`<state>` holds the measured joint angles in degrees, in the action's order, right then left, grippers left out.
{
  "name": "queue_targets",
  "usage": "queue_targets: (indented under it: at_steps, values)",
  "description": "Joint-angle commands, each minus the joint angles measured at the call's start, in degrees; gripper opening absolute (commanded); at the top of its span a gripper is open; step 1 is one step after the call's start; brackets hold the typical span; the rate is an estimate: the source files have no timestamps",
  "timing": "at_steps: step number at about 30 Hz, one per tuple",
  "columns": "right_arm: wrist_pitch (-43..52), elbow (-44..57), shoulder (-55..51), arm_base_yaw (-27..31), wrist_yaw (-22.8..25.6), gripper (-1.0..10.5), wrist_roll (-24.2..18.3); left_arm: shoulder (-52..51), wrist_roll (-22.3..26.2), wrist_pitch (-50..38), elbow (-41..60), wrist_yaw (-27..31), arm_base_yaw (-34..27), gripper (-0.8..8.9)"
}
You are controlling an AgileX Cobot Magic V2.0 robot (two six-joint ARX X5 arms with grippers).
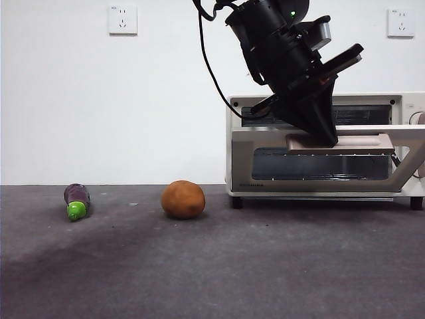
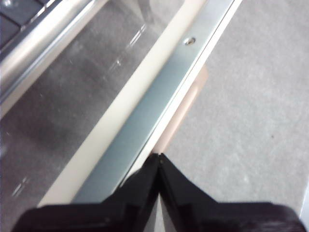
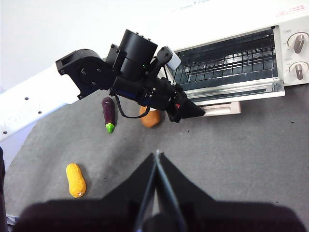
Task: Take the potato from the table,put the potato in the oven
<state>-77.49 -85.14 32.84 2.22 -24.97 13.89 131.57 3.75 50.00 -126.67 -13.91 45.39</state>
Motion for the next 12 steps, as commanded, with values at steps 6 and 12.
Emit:
queue_targets:
  at_steps: [6, 12]
  values:
    - [-1.1, -0.2, -0.2, 0.0, 0.1, 0.1, -0.6, 3.2, -0.8, 1.4, 1.4, 4.9, -1.2, -0.09]
    - [-1.1, -0.2, -0.2, 0.0, 0.1, 0.1, -0.7, 4.4, -1.5, 2.6, 1.4, 4.9, -0.5, -0.09]
